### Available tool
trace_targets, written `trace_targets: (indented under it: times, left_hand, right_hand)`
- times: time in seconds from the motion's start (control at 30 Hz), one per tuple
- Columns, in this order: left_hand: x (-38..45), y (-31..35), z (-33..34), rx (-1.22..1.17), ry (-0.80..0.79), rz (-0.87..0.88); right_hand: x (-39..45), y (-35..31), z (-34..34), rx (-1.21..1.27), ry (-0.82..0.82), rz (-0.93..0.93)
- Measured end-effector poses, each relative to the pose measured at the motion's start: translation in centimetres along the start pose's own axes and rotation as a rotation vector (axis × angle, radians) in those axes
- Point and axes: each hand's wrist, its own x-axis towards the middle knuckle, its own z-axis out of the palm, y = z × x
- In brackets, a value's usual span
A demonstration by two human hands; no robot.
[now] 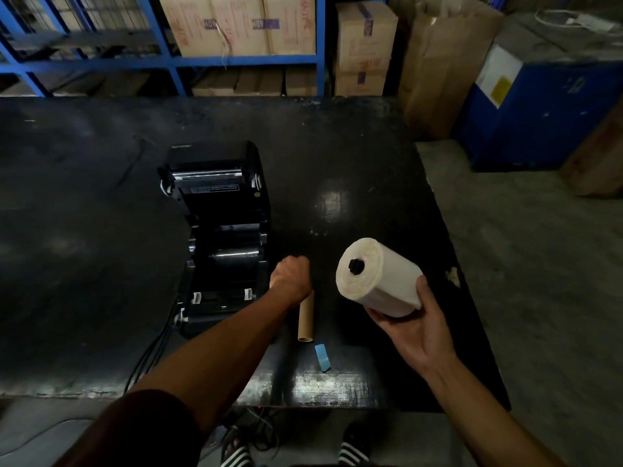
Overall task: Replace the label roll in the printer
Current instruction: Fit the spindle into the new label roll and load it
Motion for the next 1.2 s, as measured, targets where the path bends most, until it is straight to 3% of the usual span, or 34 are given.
trace_targets:
  times: [0.07, 0.13, 0.23, 0.33, 0.5, 0.63, 0.77, 0.9, 1.03, 1.2]
  left_hand:
    - [0.4, -0.3, -1.5, -0.216, 0.068, -0.016]
    - [0.8, -0.9, -3.4, -0.591, 0.077, -0.062]
    - [-0.2, -2.1, -6.3, -1.324, -0.063, -0.201]
    - [-1.2, -3.2, -7.5, -1.660, -0.147, -0.272]
    - [-2.2, -3.4, -7.6, -1.612, -0.148, -0.376]
    - [-3.1, -3.6, -8.0, -1.806, -0.364, -0.490]
    - [-4.0, -4.0, -8.4, -1.864, -0.362, -0.358]
    - [-4.2, -4.2, -9.1, -1.624, -0.175, -0.165]
    - [-3.5, -4.0, -9.6, -1.280, 0.038, -0.140]
    - [-4.3, -1.9, -9.8, -1.046, 0.011, 0.019]
  right_hand:
    - [0.1, 0.1, 0.1, -0.011, -0.004, 0.000]
    - [0.2, 0.2, 0.3, -0.023, -0.009, 0.000]
    - [0.5, 0.4, 0.7, -0.027, -0.021, -0.002]
    - [1.0, 0.7, 1.3, -0.020, -0.031, 0.001]
    - [1.7, 1.4, 3.0, -0.043, -0.043, 0.025]
    - [2.1, 1.8, 3.8, -0.066, -0.061, 0.039]
    - [2.2, 2.2, 4.4, -0.074, -0.065, 0.044]
    - [2.4, 2.2, 4.8, -0.100, -0.055, 0.033]
    - [2.7, 2.4, 5.2, -0.145, -0.053, 0.001]
    - [2.7, 3.2, 6.0, -0.200, -0.031, -0.017]
